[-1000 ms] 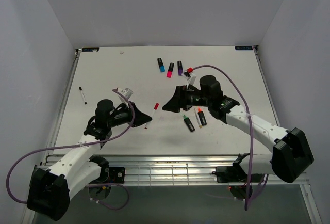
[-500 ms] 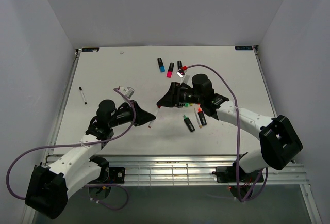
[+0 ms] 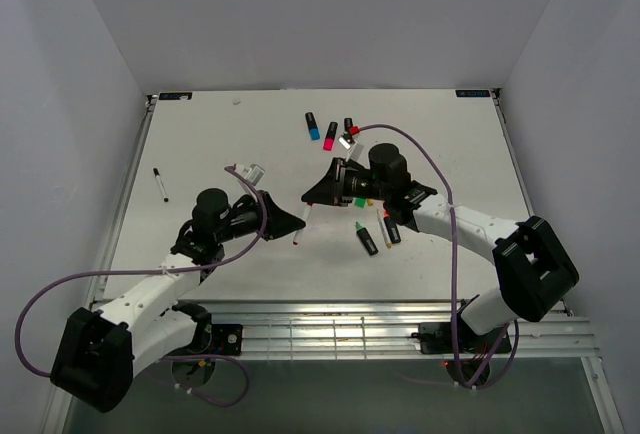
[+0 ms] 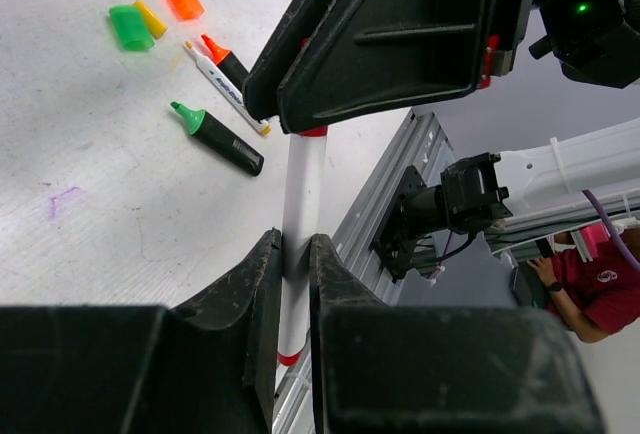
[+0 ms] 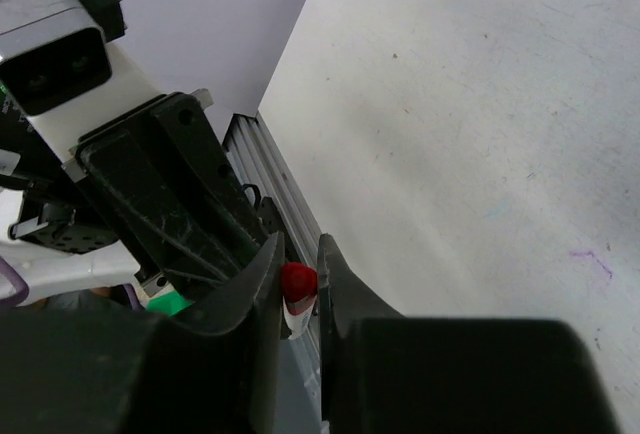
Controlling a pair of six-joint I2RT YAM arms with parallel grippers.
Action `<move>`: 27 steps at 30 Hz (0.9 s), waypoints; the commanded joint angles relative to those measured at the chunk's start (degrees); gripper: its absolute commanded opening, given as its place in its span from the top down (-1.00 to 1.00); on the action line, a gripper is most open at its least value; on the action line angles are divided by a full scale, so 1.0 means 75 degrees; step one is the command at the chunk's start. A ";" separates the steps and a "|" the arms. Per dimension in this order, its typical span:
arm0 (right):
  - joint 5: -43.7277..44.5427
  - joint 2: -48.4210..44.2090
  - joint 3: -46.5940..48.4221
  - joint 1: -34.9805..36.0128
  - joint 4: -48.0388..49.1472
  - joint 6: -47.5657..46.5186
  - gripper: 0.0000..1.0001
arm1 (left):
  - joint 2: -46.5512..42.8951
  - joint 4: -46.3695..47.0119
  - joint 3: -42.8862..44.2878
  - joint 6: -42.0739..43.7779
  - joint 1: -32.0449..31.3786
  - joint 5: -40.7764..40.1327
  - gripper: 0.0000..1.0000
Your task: Open the pen caps
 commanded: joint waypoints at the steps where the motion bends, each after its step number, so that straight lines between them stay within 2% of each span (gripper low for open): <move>1: -0.0128 0.0030 0.0158 0.0036 0.0438 0.0107 0.83 | 0.0099 0.0312 0.0370 -0.0196 -0.0051 0.0012 0.98; 2: -0.0128 -0.0005 0.0158 0.0036 0.0449 0.0119 0.85 | 0.0158 0.0313 0.0405 -0.0242 -0.0051 0.0047 0.64; 4: -0.0186 -0.0041 0.0158 0.0036 0.0461 0.0213 0.85 | 0.0309 0.0406 0.0429 -0.0162 -0.0074 0.0327 0.43; 9: -0.0268 -0.0146 0.0158 0.0036 0.0508 0.0354 0.85 | 0.0615 0.0430 0.0487 -0.0160 -0.0098 0.0528 0.14; 12: -0.0362 -0.0123 0.0135 0.0036 0.0601 0.0436 0.85 | 0.1036 0.0453 0.0627 -0.0290 -0.0098 0.0960 0.09; 15: -0.0385 -0.0076 0.0158 0.0036 0.0660 0.0483 0.85 | 0.1283 0.0500 0.0628 -0.0337 -0.0109 0.1079 0.21; 16: -0.0385 -0.0076 0.0158 0.0036 0.0660 0.0483 0.85 | 0.1248 0.0639 0.0570 -0.0348 -0.0144 0.1032 0.46; 19: -0.0269 -0.0076 0.0217 0.0012 0.0591 0.0448 0.85 | 0.1073 0.0711 0.0441 -0.0360 -0.0145 0.0926 0.91; 20: -0.0245 -0.0030 0.0263 -0.0046 0.0439 0.0413 0.85 | 0.1072 0.0711 0.0440 -0.0372 -0.0145 0.0961 0.98; 23: -0.0035 0.0111 0.0614 -0.0198 0.0099 0.0202 0.85 | 0.1131 0.0711 0.0335 -0.0488 -0.0145 0.0962 1.00; 27: 0.0783 0.0439 0.1527 -0.0362 -0.1000 -0.0453 0.85 | 0.1365 0.0816 0.0160 -0.0922 -0.0215 0.0926 1.00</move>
